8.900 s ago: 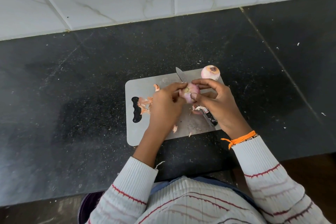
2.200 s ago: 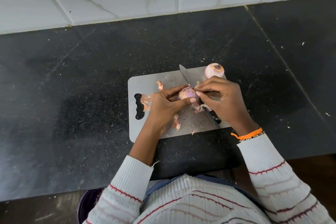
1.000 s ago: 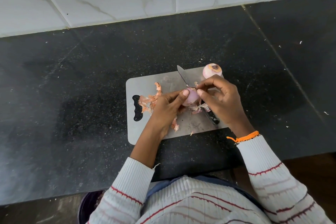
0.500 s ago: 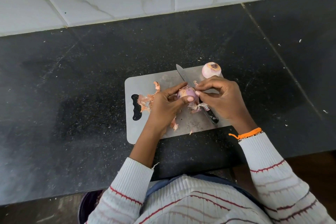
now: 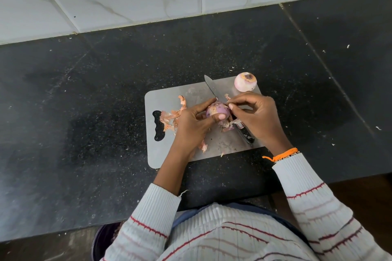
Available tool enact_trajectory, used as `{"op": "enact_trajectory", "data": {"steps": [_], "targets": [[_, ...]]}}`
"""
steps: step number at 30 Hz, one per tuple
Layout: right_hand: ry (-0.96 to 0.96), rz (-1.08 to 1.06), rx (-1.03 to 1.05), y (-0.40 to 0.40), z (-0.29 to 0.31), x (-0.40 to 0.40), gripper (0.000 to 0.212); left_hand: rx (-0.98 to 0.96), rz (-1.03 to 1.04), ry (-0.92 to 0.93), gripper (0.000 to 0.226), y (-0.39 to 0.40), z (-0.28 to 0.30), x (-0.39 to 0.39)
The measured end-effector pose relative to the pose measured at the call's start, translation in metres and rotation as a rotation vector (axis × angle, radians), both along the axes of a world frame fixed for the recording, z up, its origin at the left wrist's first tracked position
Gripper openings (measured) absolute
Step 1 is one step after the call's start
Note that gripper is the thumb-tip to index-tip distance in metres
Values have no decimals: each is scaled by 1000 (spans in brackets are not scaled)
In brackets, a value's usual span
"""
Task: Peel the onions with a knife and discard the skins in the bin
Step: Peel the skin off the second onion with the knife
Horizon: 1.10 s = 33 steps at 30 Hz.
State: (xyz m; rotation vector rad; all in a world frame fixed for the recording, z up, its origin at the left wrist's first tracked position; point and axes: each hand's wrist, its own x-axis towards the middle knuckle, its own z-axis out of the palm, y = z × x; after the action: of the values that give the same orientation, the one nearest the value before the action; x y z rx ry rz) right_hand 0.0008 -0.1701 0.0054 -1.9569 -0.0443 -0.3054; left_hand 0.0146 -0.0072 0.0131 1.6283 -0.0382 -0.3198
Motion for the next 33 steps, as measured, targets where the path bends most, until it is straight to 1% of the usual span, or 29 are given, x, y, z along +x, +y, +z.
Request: {"op": "enact_trajectory", "data": {"steps": [2,4,7,10,12,17,20,22,25,26,29,33], "targets": [[56,-7,100,2,0,-2,12,-7,11,1,52,1,-1,0],[73,12,123,3,0,-3,11,-10,20,0,53,1,0,0],[44,15,74,6,1,-2,12,7,31,-5,54,3,0,1],[-19,-31,0,8,1,-1,7,0,32,-1,42,2,3,-1],[-36,-43,-41,8,1,0,5,-10,34,5,38,2,3,-2],[-51,-126,-162,11,-3,1,8,-21,8,11,44,0,4,-3],[-25,-166,-208,7,-8,0,6,-49,-7,23,43,0,3,-3],[25,-164,-189,4,-9,-1,6,-84,0,46,41,1,3,-1],[77,-113,-93,4,-6,-3,18,-114,27,70,37,3,2,1],[63,-93,-56,6,-3,-3,20,-118,32,78,35,3,2,1],[-32,-18,36,11,5,-5,18,-186,31,129,31,4,0,1],[-128,5,-15,12,7,-4,15,-216,18,156,32,4,1,1]]}}
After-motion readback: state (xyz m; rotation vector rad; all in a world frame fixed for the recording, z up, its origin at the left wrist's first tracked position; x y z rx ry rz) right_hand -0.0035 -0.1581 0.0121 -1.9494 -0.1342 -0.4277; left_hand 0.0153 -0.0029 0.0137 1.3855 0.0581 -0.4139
